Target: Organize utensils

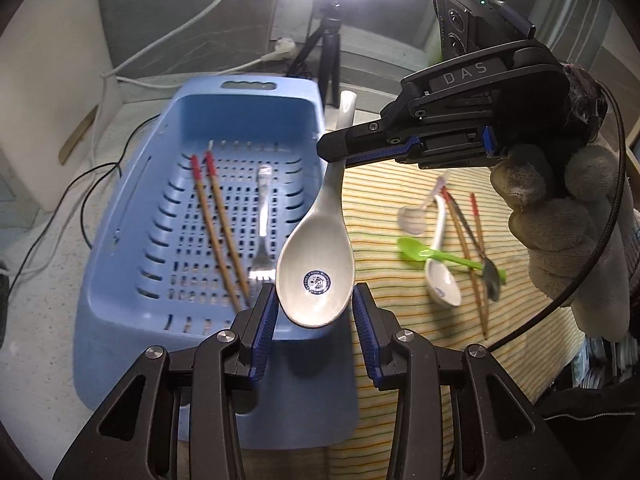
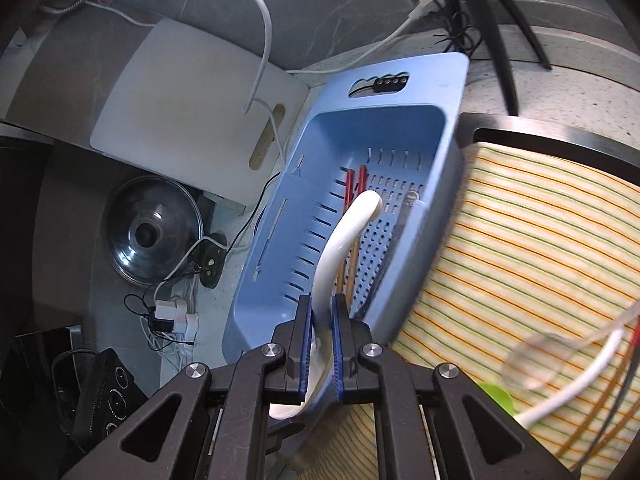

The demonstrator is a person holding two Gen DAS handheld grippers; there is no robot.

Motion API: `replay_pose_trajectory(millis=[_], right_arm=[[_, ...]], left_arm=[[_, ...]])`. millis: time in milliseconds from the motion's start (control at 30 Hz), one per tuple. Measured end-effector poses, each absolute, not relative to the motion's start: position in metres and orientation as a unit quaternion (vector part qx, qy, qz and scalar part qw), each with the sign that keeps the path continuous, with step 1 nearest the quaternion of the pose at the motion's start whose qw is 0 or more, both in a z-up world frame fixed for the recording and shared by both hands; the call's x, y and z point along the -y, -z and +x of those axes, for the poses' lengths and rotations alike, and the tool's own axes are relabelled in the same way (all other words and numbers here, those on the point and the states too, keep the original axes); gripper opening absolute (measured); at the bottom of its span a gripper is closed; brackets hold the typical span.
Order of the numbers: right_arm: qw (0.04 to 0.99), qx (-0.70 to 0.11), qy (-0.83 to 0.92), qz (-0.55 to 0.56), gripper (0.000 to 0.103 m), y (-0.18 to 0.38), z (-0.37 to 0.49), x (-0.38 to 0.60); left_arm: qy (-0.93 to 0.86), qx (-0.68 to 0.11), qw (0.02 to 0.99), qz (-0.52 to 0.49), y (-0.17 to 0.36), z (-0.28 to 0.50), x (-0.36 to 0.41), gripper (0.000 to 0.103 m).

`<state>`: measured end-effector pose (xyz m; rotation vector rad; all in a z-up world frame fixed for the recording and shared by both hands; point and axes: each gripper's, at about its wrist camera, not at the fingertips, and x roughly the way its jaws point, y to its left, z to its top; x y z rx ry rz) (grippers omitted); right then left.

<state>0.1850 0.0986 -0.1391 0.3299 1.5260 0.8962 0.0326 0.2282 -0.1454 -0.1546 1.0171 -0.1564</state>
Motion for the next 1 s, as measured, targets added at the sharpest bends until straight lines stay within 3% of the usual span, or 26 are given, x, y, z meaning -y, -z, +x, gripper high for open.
replay_pose_trajectory(millis=[233, 300, 367, 833, 1000], right_arm=[[0.632, -0.666, -0.382, 0.109, 0.013, 0.150, 0.188, -0.124], [0.635, -0.665, -0.380, 0.100, 0.020, 0.151, 0.190, -0.127], [0.639, -0.663, -0.377, 0.103, 0.037, 0.149, 0.191, -0.126], [0.680, -0.623, -0.371, 0.105, 0.037, 0.106, 0.187, -0.052], [0.718, -0.590, -0.351, 0.116, 0.051, 0.088, 0.181, 0.003]], left_arm=[[0.061, -0.498, 0.863, -0.063, 0.155, 0.038, -0.239, 0.036], [0.050, -0.505, 0.860, -0.061, 0.157, 0.040, -0.241, 0.038], [0.044, -0.504, 0.860, -0.061, 0.156, 0.039, -0.241, 0.039], [0.059, -0.481, 0.873, -0.047, 0.136, 0.028, -0.219, 0.039], [0.075, -0.482, 0.872, -0.042, 0.135, 0.026, -0.201, 0.039]])
